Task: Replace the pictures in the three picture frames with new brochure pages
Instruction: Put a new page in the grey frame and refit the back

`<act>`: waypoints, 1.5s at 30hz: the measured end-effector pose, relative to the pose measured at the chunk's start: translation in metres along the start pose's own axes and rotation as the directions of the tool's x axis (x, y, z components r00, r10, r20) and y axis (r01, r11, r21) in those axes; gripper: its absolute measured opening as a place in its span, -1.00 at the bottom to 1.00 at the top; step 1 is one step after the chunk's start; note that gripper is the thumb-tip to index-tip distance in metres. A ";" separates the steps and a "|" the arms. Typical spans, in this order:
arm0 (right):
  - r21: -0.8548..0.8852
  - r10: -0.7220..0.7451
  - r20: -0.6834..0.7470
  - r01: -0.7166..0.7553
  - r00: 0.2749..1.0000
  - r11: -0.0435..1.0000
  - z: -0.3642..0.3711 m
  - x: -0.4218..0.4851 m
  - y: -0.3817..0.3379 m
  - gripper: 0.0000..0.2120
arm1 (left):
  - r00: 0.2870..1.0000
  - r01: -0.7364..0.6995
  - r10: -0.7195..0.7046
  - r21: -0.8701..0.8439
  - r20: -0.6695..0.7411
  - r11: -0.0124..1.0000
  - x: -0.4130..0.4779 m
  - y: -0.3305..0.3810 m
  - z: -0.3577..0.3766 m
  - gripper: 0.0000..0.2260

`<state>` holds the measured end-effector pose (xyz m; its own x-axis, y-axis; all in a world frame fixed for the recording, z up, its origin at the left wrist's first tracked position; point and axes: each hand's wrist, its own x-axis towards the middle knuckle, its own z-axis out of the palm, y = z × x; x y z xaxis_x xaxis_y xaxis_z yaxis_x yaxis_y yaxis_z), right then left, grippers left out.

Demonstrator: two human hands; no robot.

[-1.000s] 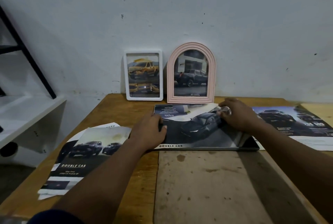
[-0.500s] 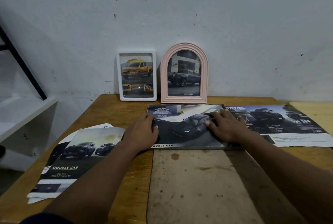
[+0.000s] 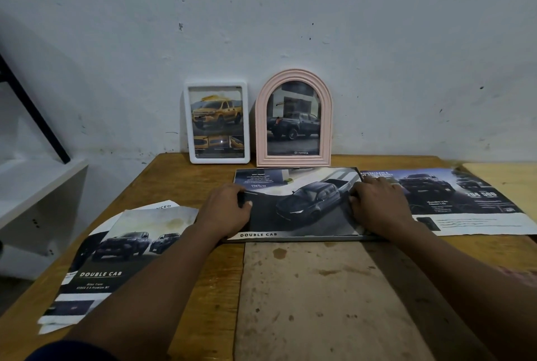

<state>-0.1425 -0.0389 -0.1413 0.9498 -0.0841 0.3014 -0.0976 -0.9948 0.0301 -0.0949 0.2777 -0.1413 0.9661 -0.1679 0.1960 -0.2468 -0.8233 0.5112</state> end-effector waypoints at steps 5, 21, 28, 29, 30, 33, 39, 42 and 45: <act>0.032 0.046 0.045 -0.047 0.998 0.998 -0.006 0.001 -0.003 -0.71 | 1.000 0.000 0.000 -0.021 0.008 1.000 -0.001 0.000 0.000 -0.65; 0.174 0.023 0.210 -0.060 0.977 0.983 -0.002 -0.003 -0.009 -0.57 | 1.000 0.000 0.000 0.105 0.005 0.994 -0.004 0.008 0.000 -0.71; 0.286 -0.010 0.226 -0.056 0.974 0.957 0.008 -0.002 -0.004 -0.61 | 1.000 -0.008 0.012 0.154 -0.025 0.988 -0.012 0.007 0.007 -0.65; 0.306 -0.007 0.230 -0.065 0.973 0.950 0.009 -0.001 -0.002 -0.62 | 1.000 -0.014 0.017 0.150 -0.017 0.989 -0.012 0.007 0.006 -0.65; 0.333 -0.003 0.235 -0.077 0.972 0.940 0.009 0.001 -0.001 -0.62 | 1.000 -0.015 0.016 0.128 -0.005 0.992 -0.012 0.006 0.006 -0.65; 0.402 0.003 0.223 -0.095 0.975 0.911 0.007 0.000 0.000 -0.58 | 0.999 0.031 -0.031 -0.015 0.035 0.999 -0.012 0.004 0.002 -0.62; 0.424 0.111 0.001 -0.101 0.994 0.900 -0.013 -0.008 -0.003 -0.62 | 0.998 0.047 -0.042 -0.095 0.055 0.994 -0.012 0.012 -0.005 -0.58; 0.343 0.168 -0.015 -0.153 0.986 0.927 -0.029 -0.022 0.006 -0.66 | 1.000 -0.001 0.001 0.002 0.030 1.000 -0.019 0.014 -0.003 -0.53; 0.286 0.178 -0.026 -0.163 0.984 0.944 -0.040 -0.052 0.020 -0.72 | 1.000 -0.024 0.023 0.105 0.014 0.994 -0.032 0.019 0.002 -0.47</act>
<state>-0.2056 -0.0522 -0.1178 0.9091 -0.2581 0.3270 -0.1619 -0.9422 -0.2935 -0.1303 0.2659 -0.1394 0.9612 -0.1947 0.1957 -0.2610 -0.8715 0.4151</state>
